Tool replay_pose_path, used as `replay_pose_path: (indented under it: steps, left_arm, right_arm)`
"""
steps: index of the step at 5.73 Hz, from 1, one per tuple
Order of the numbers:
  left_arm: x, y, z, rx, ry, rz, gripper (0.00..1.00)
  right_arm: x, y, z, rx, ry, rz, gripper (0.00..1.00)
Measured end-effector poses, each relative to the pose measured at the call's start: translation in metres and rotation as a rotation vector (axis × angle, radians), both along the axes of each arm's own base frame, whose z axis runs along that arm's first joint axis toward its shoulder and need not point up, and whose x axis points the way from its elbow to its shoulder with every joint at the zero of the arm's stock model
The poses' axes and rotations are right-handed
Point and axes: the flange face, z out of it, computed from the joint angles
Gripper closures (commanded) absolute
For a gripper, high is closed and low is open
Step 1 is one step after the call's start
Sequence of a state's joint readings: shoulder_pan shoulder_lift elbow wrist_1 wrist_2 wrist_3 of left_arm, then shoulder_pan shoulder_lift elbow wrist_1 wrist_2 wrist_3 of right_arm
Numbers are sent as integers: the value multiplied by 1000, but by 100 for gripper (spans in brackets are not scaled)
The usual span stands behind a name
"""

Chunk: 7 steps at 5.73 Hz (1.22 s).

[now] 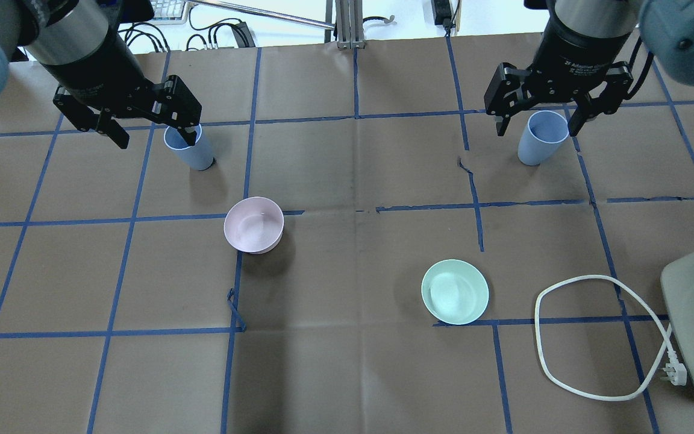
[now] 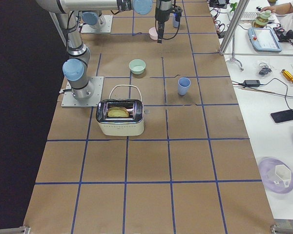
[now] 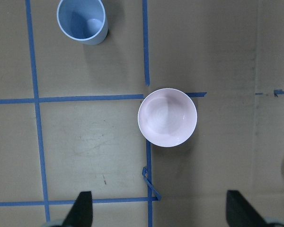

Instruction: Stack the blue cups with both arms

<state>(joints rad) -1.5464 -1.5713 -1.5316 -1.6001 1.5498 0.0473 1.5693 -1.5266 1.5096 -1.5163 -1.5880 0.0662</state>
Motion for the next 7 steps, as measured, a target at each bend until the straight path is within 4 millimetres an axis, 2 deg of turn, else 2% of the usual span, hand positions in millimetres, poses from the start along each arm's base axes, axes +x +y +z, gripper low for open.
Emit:
replay_pose_path:
  steps: [4,5,6,7]
  left_arm:
    - [0,0,2,-5,0,-2,1]
    - [1,0,2,-6,0,-1,1]
    - [2,0,3,-9,0,0,1]
    - [3,0,4,-9,0,1,1]
  right_arm:
    - [0,-1,-3,-1,-1,-2,0]
    - [-4,-8,-6,-16,2,6,0]
    - [-23,-35,-15,-53,5,31,0]
    - [-58,-74,-25,-84,9,62,0]
